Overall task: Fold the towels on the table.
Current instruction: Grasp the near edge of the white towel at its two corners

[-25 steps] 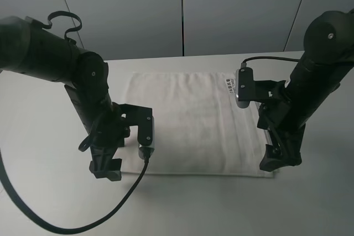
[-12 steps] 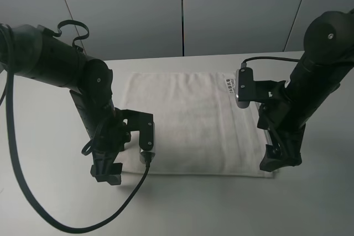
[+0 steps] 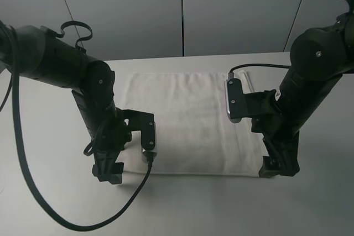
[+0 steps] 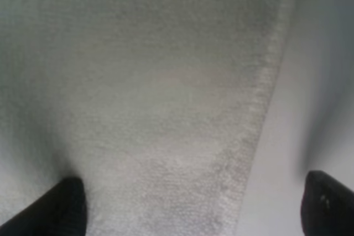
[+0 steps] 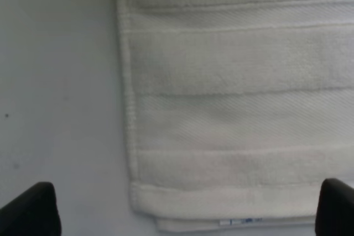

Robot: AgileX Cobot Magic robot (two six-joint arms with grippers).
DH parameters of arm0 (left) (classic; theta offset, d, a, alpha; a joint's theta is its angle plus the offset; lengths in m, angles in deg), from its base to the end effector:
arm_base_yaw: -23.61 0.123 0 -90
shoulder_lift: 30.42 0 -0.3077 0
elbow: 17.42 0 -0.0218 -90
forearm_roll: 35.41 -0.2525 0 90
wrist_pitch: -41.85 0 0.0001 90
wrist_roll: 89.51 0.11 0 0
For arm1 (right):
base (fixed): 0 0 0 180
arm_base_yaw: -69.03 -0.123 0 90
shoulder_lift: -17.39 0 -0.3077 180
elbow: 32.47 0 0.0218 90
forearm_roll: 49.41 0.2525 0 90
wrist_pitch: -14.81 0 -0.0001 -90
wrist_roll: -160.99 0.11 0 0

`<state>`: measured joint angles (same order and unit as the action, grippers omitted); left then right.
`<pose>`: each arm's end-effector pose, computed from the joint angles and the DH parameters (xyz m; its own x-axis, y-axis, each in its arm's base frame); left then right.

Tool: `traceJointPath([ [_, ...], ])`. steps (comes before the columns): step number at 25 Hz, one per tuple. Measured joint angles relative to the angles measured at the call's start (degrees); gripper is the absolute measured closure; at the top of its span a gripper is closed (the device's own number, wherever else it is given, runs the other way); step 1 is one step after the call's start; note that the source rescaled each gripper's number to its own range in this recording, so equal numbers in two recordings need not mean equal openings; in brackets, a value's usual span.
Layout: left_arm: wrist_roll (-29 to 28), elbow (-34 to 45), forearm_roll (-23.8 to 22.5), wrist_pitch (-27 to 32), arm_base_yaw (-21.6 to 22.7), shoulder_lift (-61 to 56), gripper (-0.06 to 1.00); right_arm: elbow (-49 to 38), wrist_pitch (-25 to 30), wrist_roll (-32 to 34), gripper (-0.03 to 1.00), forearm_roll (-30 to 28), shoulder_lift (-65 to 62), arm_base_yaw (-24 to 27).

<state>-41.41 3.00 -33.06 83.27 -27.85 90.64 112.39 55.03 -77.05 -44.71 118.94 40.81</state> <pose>0.2017 -0.2580 0.0928 0.1354 0.9907 0.0150 0.9894 -0.1344 -0.0550 0.2234 0.1265 0.1460 -0.1253 -0.9893 -0.0753 -0.9918 0.1267 -0.0145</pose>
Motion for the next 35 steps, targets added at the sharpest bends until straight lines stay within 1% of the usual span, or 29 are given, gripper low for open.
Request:
traceJointPath([
  [5,-0.14,0.0,0.0,-0.11,0.0,0.0,-0.05,-1.16,-0.93,0.66,-0.03,-1.18,0.0,-0.25],
  [9,-0.14,0.0,0.0,-0.22,0.0,0.0,-0.05,-3.76,-1.17,1.4,-0.03,-4.7,1.09,-0.25],
  [13,-0.14,0.0,-0.03,-0.22,0.0,0.0,-0.05,-4.01,-3.13,1.67,-0.03,-3.92,2.19,-0.25],
  [18,-0.14,0.0,-0.03,-0.43,0.0,0.0,-0.05,-4.01,-4.02,1.76,-0.03,-3.84,3.91,-0.49],
  [22,-0.25,0.0,-0.13,-0.54,0.0,0.05,-0.05,-4.01,-4.94,1.76,-0.03,-4.04,5.53,-2.3],
  [26,-0.25,0.0,-0.13,-0.54,0.0,0.05,-0.05,-4.01,-5.33,1.8,-0.03,-5.3,7.66,-2.54],
  [31,-0.25,0.0,-0.25,-0.54,0.0,0.05,-0.05,-4.01,-8.45,2.18,-0.03,-5.54,8.01,-2.54],
  [35,-0.25,0.0,-0.25,-0.54,0.0,0.05,-0.05,-4.01,-9.61,2.41,-0.02,-5.54,8.15,-2.54],
])
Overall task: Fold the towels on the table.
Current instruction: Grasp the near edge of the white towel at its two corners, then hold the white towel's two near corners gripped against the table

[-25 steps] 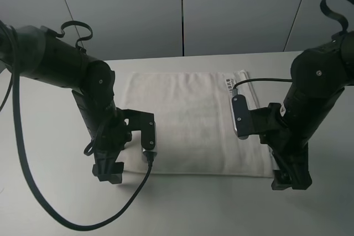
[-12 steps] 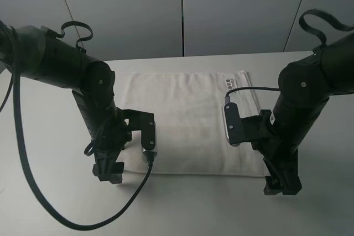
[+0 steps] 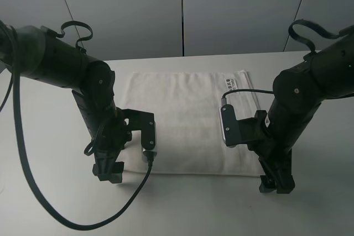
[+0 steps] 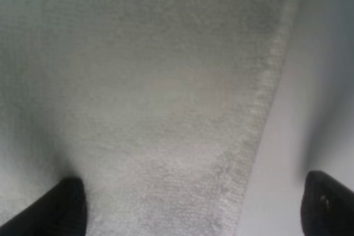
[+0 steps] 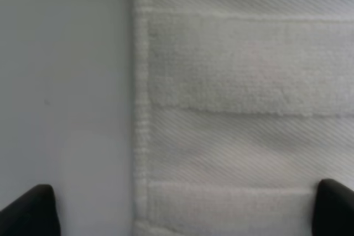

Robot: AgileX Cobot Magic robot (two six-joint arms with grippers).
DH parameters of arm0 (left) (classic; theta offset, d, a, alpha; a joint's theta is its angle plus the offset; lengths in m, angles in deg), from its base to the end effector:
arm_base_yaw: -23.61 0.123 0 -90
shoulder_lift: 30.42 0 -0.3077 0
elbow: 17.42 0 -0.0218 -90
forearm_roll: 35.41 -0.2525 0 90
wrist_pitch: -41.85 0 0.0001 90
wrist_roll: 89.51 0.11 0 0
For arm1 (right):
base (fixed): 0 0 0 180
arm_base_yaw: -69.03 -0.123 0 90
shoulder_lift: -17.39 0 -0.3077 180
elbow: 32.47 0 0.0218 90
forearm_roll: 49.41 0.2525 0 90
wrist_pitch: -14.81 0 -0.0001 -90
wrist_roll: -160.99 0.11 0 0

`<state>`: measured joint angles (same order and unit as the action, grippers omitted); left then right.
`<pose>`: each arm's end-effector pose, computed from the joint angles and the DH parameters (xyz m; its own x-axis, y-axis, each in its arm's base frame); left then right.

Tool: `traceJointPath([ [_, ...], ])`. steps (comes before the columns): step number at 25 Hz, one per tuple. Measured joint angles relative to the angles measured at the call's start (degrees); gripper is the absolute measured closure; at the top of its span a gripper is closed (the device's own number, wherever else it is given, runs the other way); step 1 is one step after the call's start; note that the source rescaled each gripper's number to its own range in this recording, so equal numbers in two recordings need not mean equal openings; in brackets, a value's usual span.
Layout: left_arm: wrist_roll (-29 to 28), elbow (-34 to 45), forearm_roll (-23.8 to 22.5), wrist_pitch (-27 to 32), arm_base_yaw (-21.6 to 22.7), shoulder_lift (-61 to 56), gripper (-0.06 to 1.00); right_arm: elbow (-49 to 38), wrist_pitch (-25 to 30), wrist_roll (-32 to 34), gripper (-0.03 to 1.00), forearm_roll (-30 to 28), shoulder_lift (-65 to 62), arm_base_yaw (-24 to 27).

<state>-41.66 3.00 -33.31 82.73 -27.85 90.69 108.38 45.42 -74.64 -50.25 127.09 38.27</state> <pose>0.2026 -0.2585 0.0924 0.1341 0.9909 0.0115 0.9900 -0.1335 -0.0467 0.2186 0.1292 0.0979 -0.0504 -0.9987 0.0010 -0.9987 0.0504 -0.0120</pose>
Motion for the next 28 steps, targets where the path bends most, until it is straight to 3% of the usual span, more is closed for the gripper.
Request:
traceJointPath([
  [11,-0.66,0.0,0.0,-0.11,0.0,0.0,-0.05,0.11,-0.44,0.35,0.08,-1.77,1.88,-0.04],
  [14,-0.77,0.0,0.0,-0.22,0.0,0.0,-0.05,0.2,-0.62,0.35,0.24,-2.59,1.88,-0.04],
  [21,-1.1,0.0,0.0,-0.22,0.0,0.0,-0.05,0.67,-2.37,0.5,0.93,-3.04,2.55,-0.04],
  [28,-1.2,0.0,-1.01,-0.79,0.0,0.09,-0.05,0.67,-2.47,0.53,0.97,-3.04,2.55,-0.04],
])
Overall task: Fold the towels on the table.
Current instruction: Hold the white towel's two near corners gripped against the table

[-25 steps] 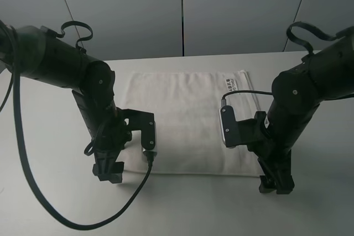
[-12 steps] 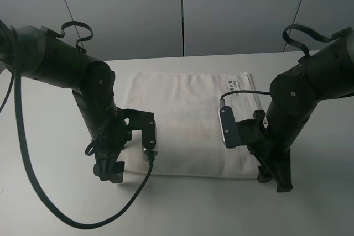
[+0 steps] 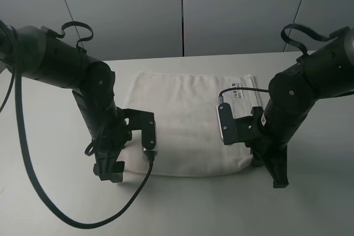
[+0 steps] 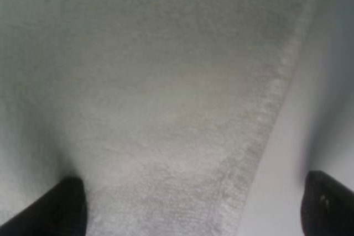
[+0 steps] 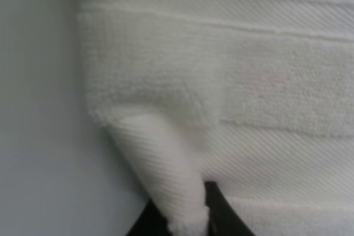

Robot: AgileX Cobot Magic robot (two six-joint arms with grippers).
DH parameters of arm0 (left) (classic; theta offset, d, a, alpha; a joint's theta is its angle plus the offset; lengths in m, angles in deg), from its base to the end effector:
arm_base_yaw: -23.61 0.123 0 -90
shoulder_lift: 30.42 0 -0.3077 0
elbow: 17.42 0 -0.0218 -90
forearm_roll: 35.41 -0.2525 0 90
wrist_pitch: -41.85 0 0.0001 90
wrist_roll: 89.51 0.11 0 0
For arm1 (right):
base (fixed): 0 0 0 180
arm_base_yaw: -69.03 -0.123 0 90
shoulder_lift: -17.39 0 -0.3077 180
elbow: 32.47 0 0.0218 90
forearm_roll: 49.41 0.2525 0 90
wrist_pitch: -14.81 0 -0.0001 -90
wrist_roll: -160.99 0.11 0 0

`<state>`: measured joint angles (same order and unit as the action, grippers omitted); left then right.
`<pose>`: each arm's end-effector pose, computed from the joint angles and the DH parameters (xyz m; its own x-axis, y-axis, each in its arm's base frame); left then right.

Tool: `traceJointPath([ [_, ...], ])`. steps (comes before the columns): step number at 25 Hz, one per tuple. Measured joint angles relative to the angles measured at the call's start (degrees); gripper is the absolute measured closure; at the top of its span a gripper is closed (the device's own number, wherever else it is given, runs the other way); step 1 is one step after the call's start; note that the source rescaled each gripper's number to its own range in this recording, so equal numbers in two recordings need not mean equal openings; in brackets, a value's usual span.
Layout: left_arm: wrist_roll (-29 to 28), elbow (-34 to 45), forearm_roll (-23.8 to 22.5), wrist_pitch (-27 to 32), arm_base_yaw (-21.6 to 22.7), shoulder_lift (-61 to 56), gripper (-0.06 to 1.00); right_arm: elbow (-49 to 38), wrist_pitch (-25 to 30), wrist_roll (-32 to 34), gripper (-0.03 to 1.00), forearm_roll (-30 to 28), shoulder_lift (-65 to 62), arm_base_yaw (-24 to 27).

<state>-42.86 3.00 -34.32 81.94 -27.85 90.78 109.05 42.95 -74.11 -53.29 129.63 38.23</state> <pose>0.2045 -0.2589 0.0919 0.1266 0.9919 0.0120 0.9916 -0.1262 -0.0299 0.2261 0.1307 0.0883 -0.0124 -0.9998 0.0163 -0.9993 0.0119 -0.0344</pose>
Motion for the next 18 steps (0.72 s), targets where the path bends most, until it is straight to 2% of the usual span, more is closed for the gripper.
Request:
traceJointPath([
  [2,0.0,0.0,-0.36,-0.39,0.0,0.0,-0.03,0.0,0.0,0.0,0.97,0.0,0.0,0.0],
  [4,0.0,0.0,-1.09,-1.12,0.0,0.29,0.06,0.0,-0.14,0.26,0.97,0.0,0.0,0.0],
  [6,0.0,-0.15,-1.83,-1.84,0.0,0.61,0.21,0.0,-0.7,0.61,0.97,0.72,0.0,0.0],
  [9,-0.22,-0.6,-2.76,-2.22,0.0,0.86,0.34,0.0,-1.04,0.7,0.97,1.92,0.0,0.0],
  [12,-1.46,-0.6,-3.59,-2.46,0.0,0.95,0.4,0.0,-1.16,0.7,0.97,2.25,0.0,0.0],
  [16,-2.11,-0.6,-4.17,-2.55,0.0,0.95,0.41,0.0,-1.49,0.7,0.97,2.79,0.0,0.0],
  [18,-2.51,-0.6,-4.4,-2.86,0.0,0.95,0.47,0.0,-1.49,0.7,0.97,2.93,0.0,0.0],
])
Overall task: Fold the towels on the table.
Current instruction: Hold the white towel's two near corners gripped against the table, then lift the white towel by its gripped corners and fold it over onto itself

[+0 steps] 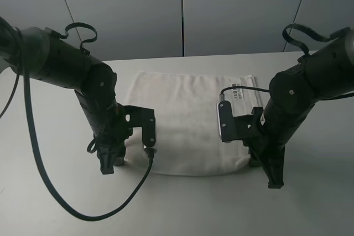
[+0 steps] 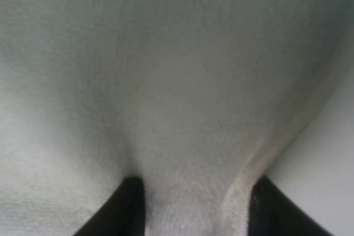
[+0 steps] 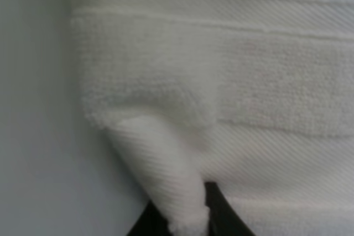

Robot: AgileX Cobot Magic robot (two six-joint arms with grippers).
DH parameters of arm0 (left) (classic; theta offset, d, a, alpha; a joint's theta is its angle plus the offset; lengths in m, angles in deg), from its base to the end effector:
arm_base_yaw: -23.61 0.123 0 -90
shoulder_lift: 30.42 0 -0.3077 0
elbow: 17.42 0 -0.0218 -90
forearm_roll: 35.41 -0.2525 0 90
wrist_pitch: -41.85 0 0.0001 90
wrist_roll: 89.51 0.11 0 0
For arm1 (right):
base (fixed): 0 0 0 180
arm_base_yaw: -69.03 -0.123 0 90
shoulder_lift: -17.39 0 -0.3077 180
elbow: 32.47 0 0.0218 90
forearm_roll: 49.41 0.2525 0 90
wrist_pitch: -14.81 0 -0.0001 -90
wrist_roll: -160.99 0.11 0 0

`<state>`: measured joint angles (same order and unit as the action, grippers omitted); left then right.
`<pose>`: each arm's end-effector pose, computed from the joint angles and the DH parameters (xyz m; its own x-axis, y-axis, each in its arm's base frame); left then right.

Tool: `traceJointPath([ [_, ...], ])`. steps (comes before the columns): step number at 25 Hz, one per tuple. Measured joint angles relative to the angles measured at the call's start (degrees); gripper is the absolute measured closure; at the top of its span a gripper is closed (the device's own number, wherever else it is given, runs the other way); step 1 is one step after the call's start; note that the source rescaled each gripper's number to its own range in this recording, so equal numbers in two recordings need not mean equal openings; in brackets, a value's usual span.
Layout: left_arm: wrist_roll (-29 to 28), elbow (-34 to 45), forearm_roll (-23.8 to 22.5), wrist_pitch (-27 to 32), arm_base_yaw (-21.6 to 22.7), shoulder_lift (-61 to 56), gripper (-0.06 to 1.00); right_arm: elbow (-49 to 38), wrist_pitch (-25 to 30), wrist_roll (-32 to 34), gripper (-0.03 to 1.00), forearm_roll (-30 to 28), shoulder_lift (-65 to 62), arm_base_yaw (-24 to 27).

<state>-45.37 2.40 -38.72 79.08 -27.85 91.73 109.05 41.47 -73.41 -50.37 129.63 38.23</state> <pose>0.2136 -0.2620 0.0881 0.1427 0.9896 0.0153 0.9891 -0.1432 0.0347 0.2271 0.1344 0.0883 -0.0685 -0.9975 -0.0199 -0.9967 0.0693 -0.0419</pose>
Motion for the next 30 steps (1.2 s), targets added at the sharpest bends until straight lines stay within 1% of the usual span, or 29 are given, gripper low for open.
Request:
traceJointPath([
  [1,-0.04,0.0,-0.3,-0.27,0.0,0.0,0.55,0.0,0.0,0.0,0.97,0.0,0.0,0.0],
  [4,-0.15,0.0,-1.13,-1.26,0.0,0.0,0.9,0.0,-0.11,0.03,0.97,0.1,0.0,0.0],
  [5,-0.15,0.0,-1.13,-1.26,0.0,0.0,0.93,0.0,-0.11,0.14,0.97,0.23,0.0,0.0],
  [10,-0.41,-0.06,-1.13,-1.04,0.0,0.13,0.94,0.0,-0.22,0.14,0.97,0.95,0.0,0.0],
  [14,-1.5,-0.06,-1.02,-0.71,0.0,0.02,0.94,0.0,-0.43,0.39,0.97,3.39,0.0,0.0],
  [18,-2.08,0.05,0.59,1.46,0.0,-0.56,0.94,0.0,0.93,0.39,0.97,4.73,0.0,0.0],
  [22,-2.18,0.39,2.22,4.24,0.0,-1.29,0.94,-0.12,4.78,0.39,0.97,6.4,-1.43,0.0],
  [27,-2.18,0.61,4.52,8.2,-0.03,-2.31,0.94,-0.59,12.56,0.39,0.97,8.65,-8.5,0.0],
  [30,-2.81,0.61,5.19,9.5,-1.11,-3.14,0.94,-0.59,16.73,0.39,0.97,9.26,-12.51,0.0],
])
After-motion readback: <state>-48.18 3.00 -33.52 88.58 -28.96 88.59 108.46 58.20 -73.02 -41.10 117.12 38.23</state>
